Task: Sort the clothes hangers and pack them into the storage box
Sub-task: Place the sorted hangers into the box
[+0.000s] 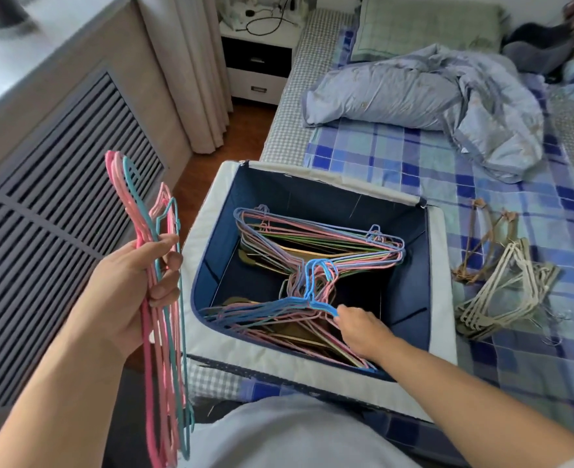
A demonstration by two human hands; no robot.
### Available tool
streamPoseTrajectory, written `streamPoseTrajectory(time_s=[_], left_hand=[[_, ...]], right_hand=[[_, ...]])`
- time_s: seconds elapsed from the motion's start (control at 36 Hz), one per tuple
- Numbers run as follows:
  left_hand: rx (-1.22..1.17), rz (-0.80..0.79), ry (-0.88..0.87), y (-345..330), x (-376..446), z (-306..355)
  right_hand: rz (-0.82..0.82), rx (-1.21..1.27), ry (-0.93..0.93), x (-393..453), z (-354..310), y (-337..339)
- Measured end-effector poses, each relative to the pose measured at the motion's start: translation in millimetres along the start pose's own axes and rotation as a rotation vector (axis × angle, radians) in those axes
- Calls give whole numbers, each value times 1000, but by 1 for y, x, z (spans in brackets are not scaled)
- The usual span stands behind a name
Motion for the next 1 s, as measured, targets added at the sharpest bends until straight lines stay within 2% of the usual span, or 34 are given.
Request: streamPoseTrajectory(time_s=[0.17,0.25,0.31,0.42,0.5,0.56,0.61,0.67,0.75,0.81,0.89,0.94,1.0], left_hand=[[23,-25,2,-11,3,8],[26,-52,-33,-19,2,21],[19,-79,-64,-25,1,33],[9,-110,-111,-39,-5,56],[-19,-205,-69,-65,-7,67],[10,-310,-22,-87,-8,74],[56,-398,36,-105,-9,77],[65,-475,43,-122,-12,85],[64,-575,-22,-156,-20,94],[139,-587,-92,-183,-24,92],[352,-465,-210,-221,-28,88],[502,-464,-269,-245,-33,85],[642,-459,-346,-254,-34,82]], right_hand=[[-14,-483,117,5,-29,-11],[-58,-551,64,11,-27,-6],[-102,-508,-13,9,-26,6],[-112,-104,-101,-5,-41,59],[-40,324,-35,-20,-75,120],[93,600,49,-36,-100,172],[226,805,130,-57,-119,220],[250,979,189,-77,-136,251],[45,1095,312,-97,-171,259],[15,1083,349,-102,-186,262],[295,1033,297,-97,-175,287],[469,1125,242,-97,-157,300],[553,1229,234,-101,-145,304]])
Point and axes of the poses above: each hand's wrist, its own x-axis towards the middle knuckle, its own y-axis out of the back of the hand, z = x × y, the point moved 10 cm from there along x, towards the middle knuckle, and after that the axes turned 11 degrees about x, right-handed, at the moved point
